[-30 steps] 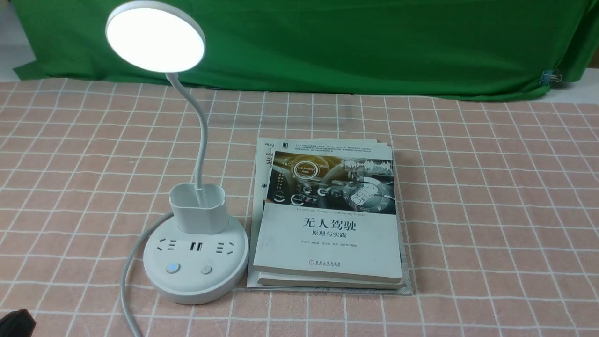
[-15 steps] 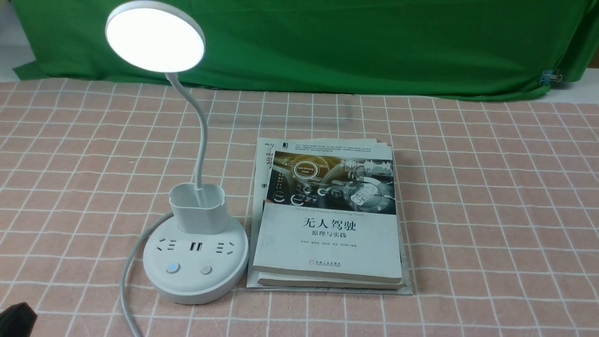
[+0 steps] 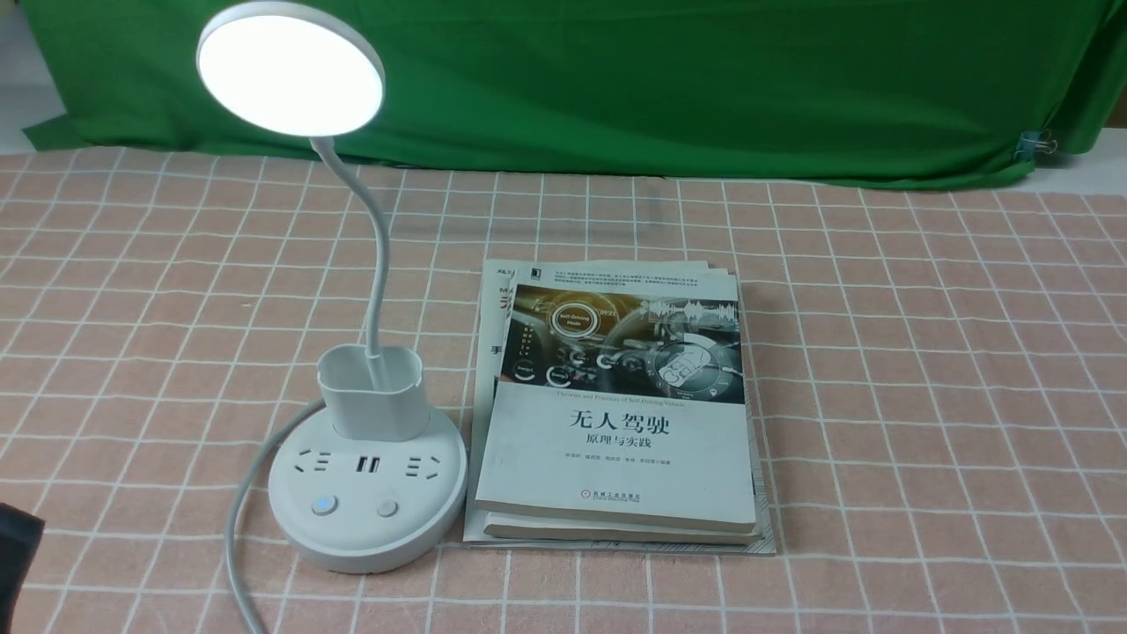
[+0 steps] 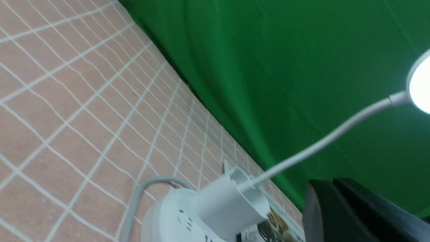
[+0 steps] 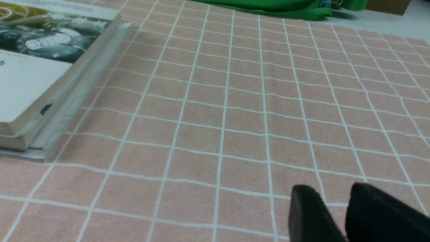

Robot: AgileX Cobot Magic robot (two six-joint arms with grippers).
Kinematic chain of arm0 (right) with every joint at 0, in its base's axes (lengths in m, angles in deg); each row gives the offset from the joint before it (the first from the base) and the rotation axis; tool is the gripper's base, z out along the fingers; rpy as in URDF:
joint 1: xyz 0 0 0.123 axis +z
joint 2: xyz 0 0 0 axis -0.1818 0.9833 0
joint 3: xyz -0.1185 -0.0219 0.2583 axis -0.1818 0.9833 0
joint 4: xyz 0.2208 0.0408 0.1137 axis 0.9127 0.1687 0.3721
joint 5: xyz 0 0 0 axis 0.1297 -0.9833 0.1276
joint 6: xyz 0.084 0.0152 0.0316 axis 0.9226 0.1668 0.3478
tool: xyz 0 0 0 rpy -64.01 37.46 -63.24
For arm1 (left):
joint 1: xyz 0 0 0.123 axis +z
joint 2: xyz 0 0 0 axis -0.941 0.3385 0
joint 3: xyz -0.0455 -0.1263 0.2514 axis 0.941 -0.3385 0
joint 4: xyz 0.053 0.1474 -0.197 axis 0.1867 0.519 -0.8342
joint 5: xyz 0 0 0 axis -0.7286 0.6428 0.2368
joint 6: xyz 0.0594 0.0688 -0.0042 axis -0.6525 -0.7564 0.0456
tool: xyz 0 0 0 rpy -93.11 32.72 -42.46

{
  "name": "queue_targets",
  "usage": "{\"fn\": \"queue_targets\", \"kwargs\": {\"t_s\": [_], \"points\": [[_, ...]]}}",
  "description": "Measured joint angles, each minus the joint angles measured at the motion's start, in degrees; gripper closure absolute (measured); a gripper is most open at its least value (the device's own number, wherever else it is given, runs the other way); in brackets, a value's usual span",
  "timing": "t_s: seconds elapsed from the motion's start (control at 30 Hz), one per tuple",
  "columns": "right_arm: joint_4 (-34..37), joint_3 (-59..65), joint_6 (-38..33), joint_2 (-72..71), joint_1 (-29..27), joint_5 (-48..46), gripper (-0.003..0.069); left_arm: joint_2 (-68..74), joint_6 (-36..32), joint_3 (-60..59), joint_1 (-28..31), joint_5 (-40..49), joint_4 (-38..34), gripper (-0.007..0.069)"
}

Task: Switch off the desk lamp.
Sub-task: Use the left arm to press the button switch on the lamp holder

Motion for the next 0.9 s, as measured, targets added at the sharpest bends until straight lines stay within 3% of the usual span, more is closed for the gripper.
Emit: {"fn": "queue_targets", "kwargs": {"t_s": [0.1,0.2,0.4,0.53,0.57,0.73,0.9], "points": [[0.0,0.0,0.0,0.0,0.0,0.0,0.0419,3.7,-1.1,5.5,0.0,6.3,3.1,0.0620],[0.0,0.0,0.0,0.0,0.0,0.0,0.0419,14.3,-2.6,16.5,0.0,18.4,10.6,0.0620],[0.0,0.0,0.0,0.0,0.0,0.0,0.0419,36.4,-11.9,32.2,-1.4,37.8,18.4,0.0620],[0.0,0.0,0.0,0.0,0.0,0.0,0.0419,45.7,-12.4,37.2,-6.4,41.0,21.2,0.0620],[0.0,0.0,0.0,0.0,0.0,0.0,0.0419,50.4,-12.1,39.4,-10.8,41.9,23.7,0.0620],[0.0,0.0,0.0,0.0,0.0,0.0,0.0419,62.9,-8.9,43.8,-20.9,43.2,29.5,0.0620],[0.0,0.0,0.0,0.0,0.0,0.0,0.0419,73.0,-8.5,47.6,-27.1,43.2,31.4,0.0620]]}}
